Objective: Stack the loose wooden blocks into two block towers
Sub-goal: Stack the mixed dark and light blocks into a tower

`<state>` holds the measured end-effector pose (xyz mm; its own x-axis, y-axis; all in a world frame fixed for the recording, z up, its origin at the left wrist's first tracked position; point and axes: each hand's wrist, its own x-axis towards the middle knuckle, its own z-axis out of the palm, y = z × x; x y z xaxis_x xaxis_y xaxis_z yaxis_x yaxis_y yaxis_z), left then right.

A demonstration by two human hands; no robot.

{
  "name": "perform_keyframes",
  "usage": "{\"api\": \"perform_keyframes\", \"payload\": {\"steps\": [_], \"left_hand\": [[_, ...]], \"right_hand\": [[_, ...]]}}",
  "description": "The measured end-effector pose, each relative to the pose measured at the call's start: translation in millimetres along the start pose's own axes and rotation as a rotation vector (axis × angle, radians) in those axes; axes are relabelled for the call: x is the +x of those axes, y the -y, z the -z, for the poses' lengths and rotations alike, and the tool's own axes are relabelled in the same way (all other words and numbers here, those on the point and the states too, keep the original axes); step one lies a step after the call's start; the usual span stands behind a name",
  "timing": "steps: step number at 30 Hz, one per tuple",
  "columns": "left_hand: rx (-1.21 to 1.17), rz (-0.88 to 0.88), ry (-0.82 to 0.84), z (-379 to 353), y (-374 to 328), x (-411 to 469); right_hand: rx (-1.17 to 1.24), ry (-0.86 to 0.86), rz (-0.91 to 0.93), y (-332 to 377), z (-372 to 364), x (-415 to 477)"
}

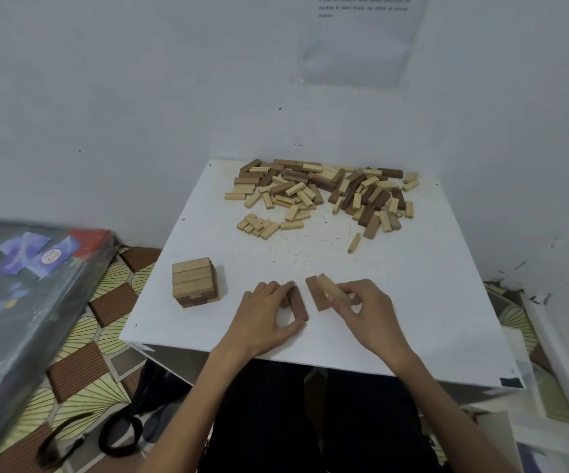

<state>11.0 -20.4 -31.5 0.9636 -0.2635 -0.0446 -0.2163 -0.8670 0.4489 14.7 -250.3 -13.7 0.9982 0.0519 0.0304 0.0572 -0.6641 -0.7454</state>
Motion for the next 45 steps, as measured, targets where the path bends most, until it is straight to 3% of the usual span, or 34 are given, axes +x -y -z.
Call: {"api": "perform_keyframes", "payload": {"steps": [2,4,11,19,23,29,34,45], "left_hand": [[-0.015,0.004,-0.009,-0.2,-1.6,4.2],[-0.029,0.009,-0.017,-0.6,-1.9,9.2],[-0.146,0.063,0.006,2.6,-3.2,22.3],[-0.193,0.062,-0.042,-5.2,-16.7,26.5],[-0.173,0.000,0.023,0.2,-10.1,31.0],[-0.140,-0.043,0.034,4.7,-7.9,37.6],[-0.140,-0.067,0.064,7.7,-5.9,43.2],[-0.114,-0.074,0.105,13.2,-9.5,47.0]], "right_hand": [[-0.069,-0.097,-0.034,-5.1,0.1,2.5],[-0.200,-0.081,-0.056,-7.8,-0.5,5.5],[-0.247,0.311,0.015,-10.8,17.2,17.5],[-0.261,0.459,0.137,-14.0,24.4,45.2],[-0.257,0.592,0.160,-19.1,28.7,53.2],[-0.132,0.518,0.225,-24.9,22.5,64.2],[-0.230,0.484,0.312,-27.6,21.0,66.4],[-0.148,0.384,0.344,-28.9,15.3,54.5]]}}
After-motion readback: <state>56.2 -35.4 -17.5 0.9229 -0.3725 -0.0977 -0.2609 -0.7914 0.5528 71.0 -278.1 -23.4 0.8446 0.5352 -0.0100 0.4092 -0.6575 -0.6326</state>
